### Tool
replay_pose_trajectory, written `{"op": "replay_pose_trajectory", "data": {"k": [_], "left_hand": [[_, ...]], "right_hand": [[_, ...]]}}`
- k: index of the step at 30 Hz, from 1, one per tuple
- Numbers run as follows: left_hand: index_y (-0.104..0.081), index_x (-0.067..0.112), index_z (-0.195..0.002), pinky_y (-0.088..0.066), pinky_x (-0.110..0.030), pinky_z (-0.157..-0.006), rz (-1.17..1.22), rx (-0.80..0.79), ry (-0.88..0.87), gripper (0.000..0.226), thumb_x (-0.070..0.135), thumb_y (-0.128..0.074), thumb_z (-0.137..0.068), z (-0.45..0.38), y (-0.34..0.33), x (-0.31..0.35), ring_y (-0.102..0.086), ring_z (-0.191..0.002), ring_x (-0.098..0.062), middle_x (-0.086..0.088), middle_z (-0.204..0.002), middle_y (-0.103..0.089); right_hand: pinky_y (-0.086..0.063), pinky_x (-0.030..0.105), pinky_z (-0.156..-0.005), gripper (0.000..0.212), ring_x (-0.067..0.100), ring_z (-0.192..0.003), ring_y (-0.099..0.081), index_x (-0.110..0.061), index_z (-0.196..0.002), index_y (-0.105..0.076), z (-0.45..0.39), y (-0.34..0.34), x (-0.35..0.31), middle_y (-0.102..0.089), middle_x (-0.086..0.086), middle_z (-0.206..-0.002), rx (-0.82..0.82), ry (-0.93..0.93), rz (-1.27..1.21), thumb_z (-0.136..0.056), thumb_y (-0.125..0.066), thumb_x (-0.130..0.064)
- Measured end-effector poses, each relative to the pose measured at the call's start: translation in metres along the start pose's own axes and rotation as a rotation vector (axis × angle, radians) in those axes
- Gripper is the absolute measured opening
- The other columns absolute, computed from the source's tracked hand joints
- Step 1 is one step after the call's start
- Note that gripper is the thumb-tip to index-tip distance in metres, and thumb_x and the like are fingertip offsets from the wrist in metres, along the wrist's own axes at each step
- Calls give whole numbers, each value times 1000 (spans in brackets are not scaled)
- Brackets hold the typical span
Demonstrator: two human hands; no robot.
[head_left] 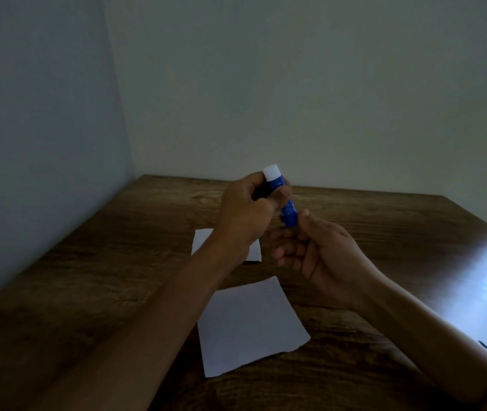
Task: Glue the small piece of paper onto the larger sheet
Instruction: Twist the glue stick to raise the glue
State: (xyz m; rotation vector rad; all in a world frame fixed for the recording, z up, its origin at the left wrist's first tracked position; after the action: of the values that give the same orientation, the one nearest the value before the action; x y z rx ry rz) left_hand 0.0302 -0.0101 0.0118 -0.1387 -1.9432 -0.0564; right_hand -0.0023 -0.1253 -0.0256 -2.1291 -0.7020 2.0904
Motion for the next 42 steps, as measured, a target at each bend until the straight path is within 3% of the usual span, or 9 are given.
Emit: {"op": "replay_pose_trajectory", "data": {"k": [5,10,16,20,23,29,32,36,42], "left_hand": [[-63,23,-79,-49,-12,-65,-3,-14,7,10,14,-61,-81,1,-2,-1,-60,-76,-2,9,-81,-63],[-63,20,-83,-47,-11,-65,5,-24,-2,7,15,-59,-82,3,-3,1,-58,-72,2,9,-80,-62],[-62,23,-79,-47,-6,-59,23,-16,-14,12,13,-59,-82,2,-2,2,-60,-68,4,9,-79,-62],[-62,24,-77,-44,-4,-55,21,-26,-30,14,12,-59,-82,2,-4,1,-57,-61,13,10,-79,-62],[-62,25,-76,-45,-4,-55,25,-31,-39,14,12,-59,-82,2,-4,1,-56,-61,13,10,-79,-62],[-62,24,-77,-46,-5,-57,25,-27,-43,14,11,-59,-82,1,-3,3,-59,-63,9,9,-79,-62],[-62,22,-79,-48,-8,-60,11,-24,-32,11,12,-59,-82,1,-3,1,-60,-66,6,10,-79,-62],[-62,22,-81,-48,-12,-66,11,-29,-31,10,12,-59,-82,2,-4,0,-58,-73,1,9,-80,-62],[-62,25,-78,-48,-8,-60,7,-28,-48,12,13,-60,-81,1,-3,-1,-60,-65,7,10,-78,-63]], "right_hand": [[-55,25,-54,25,17,-60,-66,-3,-108,-52,0,3,-2,-72,10,-76,32,56,33,-84,-49,-11],[-55,27,-53,36,18,-59,-67,-2,-105,-53,1,2,-1,-71,12,-72,-5,-13,19,-97,-28,-26],[-56,26,-54,46,17,-60,-68,1,-115,-49,0,2,-3,-72,16,-86,48,60,34,-76,-55,-23],[-56,25,-53,30,17,-61,-68,-2,-110,-52,1,3,-3,-73,14,-81,42,31,24,-90,-42,-21],[-55,25,-52,38,19,-61,-69,-2,-113,-52,1,4,-1,-73,14,-78,42,-14,38,-97,-30,-29],[-57,26,-56,36,19,-63,-69,-6,-106,-52,1,1,-4,-73,13,-84,30,73,73,-76,-54,-24],[-56,26,-56,29,20,-64,-69,-4,-108,-53,1,1,-3,-73,15,-83,20,43,66,-87,-45,-23],[-56,27,-54,42,21,-64,-69,-3,-108,-54,1,2,0,-73,15,-81,26,-12,90,-97,-27,-32],[-57,28,-58,29,21,-66,-69,-4,-107,-52,1,1,-4,-72,13,-83,25,82,116,-81,-53,-17]]}}
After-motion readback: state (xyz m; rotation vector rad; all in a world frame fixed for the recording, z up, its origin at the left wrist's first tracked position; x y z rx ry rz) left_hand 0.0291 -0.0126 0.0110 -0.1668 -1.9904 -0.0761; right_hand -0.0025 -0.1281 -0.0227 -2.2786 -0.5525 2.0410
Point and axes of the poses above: each hand's wrist, its own z-axis away from the middle knuckle, its own y-axis out of the back of the hand, x = y × z, the point moved 3 cm from there along -z, towards the middle knuckle
